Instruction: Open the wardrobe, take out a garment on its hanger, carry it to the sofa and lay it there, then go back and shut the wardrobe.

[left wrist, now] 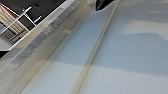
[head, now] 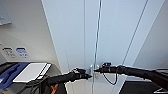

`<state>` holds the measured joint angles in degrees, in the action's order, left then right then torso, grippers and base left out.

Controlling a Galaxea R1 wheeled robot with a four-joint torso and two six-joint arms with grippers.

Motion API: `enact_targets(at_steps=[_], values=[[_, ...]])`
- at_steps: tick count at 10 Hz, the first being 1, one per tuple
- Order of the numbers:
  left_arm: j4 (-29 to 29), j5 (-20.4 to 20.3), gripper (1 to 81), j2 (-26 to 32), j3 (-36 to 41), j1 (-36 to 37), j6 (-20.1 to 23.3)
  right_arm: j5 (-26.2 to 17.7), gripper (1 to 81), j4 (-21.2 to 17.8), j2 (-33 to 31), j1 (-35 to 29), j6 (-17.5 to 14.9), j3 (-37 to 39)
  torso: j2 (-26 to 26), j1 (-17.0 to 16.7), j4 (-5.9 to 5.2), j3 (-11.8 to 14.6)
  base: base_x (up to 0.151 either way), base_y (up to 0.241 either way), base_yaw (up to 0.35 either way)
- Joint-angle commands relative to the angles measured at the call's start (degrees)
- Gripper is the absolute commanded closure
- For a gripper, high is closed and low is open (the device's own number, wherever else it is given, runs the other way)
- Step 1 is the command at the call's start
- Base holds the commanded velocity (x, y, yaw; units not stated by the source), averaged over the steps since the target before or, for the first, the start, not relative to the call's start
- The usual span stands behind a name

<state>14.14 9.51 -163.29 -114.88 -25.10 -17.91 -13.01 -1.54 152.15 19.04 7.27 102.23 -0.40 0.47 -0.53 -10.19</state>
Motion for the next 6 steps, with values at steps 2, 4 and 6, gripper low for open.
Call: enact_targets(at_steps=[2, 4, 6], values=[[3.43, 0.51, 1.0, -4.23, -2.27, 9.94, 0.15, 1.49, 1.0, -0.22, 0.37, -9.41, -0.32, -1.61, 0.0, 0.0, 0.0, 0.0, 0.0, 0.0, 0.0], [5.19, 0.52, 1.0, -7.48, -6.22, 10.02, 0.15, 1.49, 1.0, -0.22, 0.28, -9.41, -0.32, -2.05, 0.0, 0.02, 0.0, 0.0, 0.0, 0.0, 0.0], [7.48, 1.21, 1.0, -11.44, -11.59, 10.2, 0.15, 1.49, 1.0, -0.22, 0.46, -9.06, -0.32, -2.31, 0.0, 0.02, 0.0, 0.0, 0.0, 0.0, 0.0]])
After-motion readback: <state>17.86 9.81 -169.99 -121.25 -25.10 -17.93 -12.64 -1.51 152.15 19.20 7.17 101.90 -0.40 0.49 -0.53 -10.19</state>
